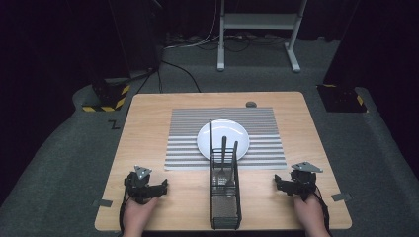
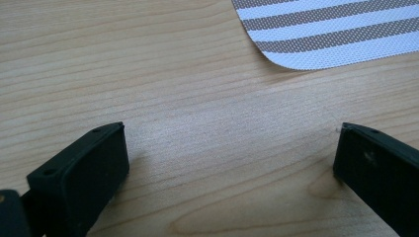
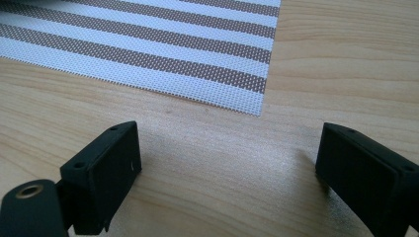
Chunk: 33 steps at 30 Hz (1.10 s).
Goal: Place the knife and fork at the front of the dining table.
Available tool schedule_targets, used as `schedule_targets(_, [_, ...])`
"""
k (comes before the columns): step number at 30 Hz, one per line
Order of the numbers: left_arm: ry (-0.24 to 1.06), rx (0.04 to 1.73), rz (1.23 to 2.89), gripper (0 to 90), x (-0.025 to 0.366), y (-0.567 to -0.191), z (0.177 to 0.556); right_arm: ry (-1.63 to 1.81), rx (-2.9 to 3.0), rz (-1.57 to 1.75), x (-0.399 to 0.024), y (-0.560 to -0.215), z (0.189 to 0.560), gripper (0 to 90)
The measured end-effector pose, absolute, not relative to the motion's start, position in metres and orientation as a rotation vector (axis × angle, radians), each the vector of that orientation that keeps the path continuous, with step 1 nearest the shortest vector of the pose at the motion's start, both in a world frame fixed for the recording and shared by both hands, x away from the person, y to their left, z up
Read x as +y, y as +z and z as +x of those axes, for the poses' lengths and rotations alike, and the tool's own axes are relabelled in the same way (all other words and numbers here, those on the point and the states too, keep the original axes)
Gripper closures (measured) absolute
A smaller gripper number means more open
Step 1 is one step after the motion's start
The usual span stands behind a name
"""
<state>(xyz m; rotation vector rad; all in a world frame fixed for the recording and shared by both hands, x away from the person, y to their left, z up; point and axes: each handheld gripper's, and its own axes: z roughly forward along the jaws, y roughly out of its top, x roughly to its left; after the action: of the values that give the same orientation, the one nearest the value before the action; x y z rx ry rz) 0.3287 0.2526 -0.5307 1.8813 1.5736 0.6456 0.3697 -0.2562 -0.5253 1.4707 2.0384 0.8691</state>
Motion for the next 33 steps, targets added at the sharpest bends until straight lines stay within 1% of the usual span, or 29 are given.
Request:
schedule_targets(5, [0.665,1.542,1.9,0.5,0.252,-0.529,0.325,0.869,2.038,1.471,-0.256,-0.525,0.37,9.8])
schedule_targets(10, [0.63,1.504,1.919,0.5,0.249,-0.526,0.319,0.869,2.038,1.471,-0.256,-0.525,0.37,9.8])
schedule_targets(18, [0.63,1.359,1.861,0.5,0.239,-0.512,0.305,0.872,2.042,1.469,-0.256,-0.525,0.37,9.8])
schedule_targets(20, [0.656,1.346,1.846,0.5,0.235,-0.509,0.302,0.871,2.048,1.463,-0.256,-0.525,0.37,9.8])
schedule_targets(27, [0.66,1.266,1.779,0.5,0.227,-0.501,0.297,0.869,2.048,1.465,-0.255,-0.525,0.37,9.9])
schedule_targets(30, [0.628,1.226,1.749,0.5,0.223,-0.498,0.296,0.869,2.049,1.465,-0.255,-0.525,0.37,9.9])
schedule_targets(33, [0.547,1.17,1.711,0.5,0.218,-0.495,0.297,0.87,2.049,1.465,-0.255,-0.525,0.37,9.9])
